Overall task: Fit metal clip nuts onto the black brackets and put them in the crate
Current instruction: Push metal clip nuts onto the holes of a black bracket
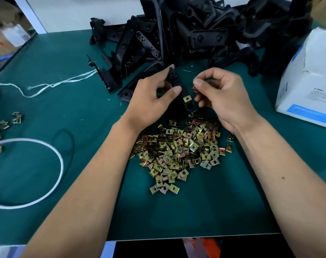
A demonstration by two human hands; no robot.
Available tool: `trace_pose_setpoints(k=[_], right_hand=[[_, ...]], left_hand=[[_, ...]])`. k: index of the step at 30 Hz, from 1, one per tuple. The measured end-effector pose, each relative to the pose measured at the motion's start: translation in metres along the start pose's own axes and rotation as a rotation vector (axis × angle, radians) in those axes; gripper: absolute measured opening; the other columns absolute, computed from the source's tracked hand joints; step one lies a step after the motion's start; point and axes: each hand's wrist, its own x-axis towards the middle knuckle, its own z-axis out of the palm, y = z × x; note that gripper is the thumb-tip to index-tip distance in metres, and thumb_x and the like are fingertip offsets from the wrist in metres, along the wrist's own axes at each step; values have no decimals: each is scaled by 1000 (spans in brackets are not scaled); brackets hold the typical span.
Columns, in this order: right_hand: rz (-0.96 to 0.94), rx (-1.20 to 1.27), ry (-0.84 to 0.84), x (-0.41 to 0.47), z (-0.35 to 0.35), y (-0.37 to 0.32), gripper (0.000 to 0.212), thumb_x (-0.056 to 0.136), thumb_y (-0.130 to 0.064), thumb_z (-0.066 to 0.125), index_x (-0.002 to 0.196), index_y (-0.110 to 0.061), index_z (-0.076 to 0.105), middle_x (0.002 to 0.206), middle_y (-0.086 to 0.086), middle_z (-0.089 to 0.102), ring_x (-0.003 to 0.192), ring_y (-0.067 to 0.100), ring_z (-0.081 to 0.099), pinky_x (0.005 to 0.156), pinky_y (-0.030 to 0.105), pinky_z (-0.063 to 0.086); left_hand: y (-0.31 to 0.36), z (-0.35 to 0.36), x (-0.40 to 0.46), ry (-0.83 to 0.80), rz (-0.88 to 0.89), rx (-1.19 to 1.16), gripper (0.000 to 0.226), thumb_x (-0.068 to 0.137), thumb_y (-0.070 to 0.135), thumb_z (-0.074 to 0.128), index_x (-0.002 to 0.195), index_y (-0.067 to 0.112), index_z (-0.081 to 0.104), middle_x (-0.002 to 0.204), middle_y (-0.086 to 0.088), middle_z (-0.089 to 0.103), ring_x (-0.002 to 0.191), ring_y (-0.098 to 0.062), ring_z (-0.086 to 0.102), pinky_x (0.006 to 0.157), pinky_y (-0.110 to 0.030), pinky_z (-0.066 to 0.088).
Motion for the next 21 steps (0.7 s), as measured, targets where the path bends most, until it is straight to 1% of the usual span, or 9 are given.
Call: trace_pose_setpoints(k=[2, 4, 7, 9, 12, 13, 17, 19, 21], right_hand=[[13, 25, -3, 0, 1, 0, 6, 95, -7, 72, 90, -11, 73, 73, 1, 69, 63, 13, 66, 57, 22, 52], [51, 76, -19, 0, 2, 1, 4, 94, -5, 72, 92, -7, 75, 75, 2, 70, 67, 12, 68, 61, 20, 54], [114, 199, -59, -1, 0, -1, 11, 92, 6, 69, 97, -2, 75, 83, 5, 75, 76, 14, 73, 74, 20, 58], [128, 261, -80, -2, -2, -3, 17, 90, 11, 67, 101, 1, 75, 89, 11, 76, 82, 19, 75, 78, 22, 59], [115, 278, -80, -2, -2, -5, 21, 89, 16, 66, 102, 2, 75, 94, 16, 74, 87, 24, 77, 81, 25, 60], [105, 267, -70, -2, -2, -4, 21, 88, 16, 66, 101, 2, 74, 95, 16, 74, 87, 24, 77, 80, 25, 60], [44, 174, -42, -2, -1, -2, 19, 89, 11, 69, 103, -1, 74, 94, 15, 73, 81, 19, 75, 75, 27, 61], [11, 139, -41, -1, 0, -1, 19, 92, 7, 69, 107, -2, 75, 96, 16, 72, 79, 17, 73, 73, 26, 60], [-16, 105, -44, -1, 1, 0, 18, 94, 5, 67, 108, -4, 76, 94, 14, 72, 79, 15, 71, 72, 25, 60]], left_hand=[[1, 1, 0, -8, 4, -18, 60, 100, 30, 59, 154, 9, 44, 114, -10, 74, 110, -20, 69, 103, -41, 50], [1, 1, 0, -9, 12, -12, 59, 100, 28, 57, 154, 8, 43, 117, -12, 73, 111, -21, 68, 104, -41, 50], [-1, 0, 1, -3, 14, 10, 58, 101, 25, 57, 155, 7, 42, 119, -18, 71, 111, -30, 66, 103, -41, 50], [-1, -1, 1, 1, 18, 10, 58, 102, 24, 57, 155, 7, 42, 120, -19, 70, 112, -31, 65, 102, -40, 49], [0, -2, 0, 6, 30, 0, 56, 102, 21, 58, 154, 6, 43, 121, -11, 72, 114, -21, 66, 102, -28, 48], [1, -2, 0, 6, 34, 0, 56, 102, 21, 58, 154, 6, 43, 121, -8, 72, 114, -16, 66, 102, -26, 48], [3, -2, -1, -12, 49, -19, 55, 101, 20, 58, 153, 4, 44, 123, -2, 71, 119, -8, 64, 108, -28, 47], [4, -2, -1, -30, 59, -28, 55, 101, 21, 58, 152, 4, 45, 122, -3, 72, 118, -7, 65, 108, -29, 48], [5, -2, -1, -44, 60, -28, 56, 100, 22, 57, 152, 3, 45, 120, -5, 73, 118, -10, 66, 108, -34, 48]])
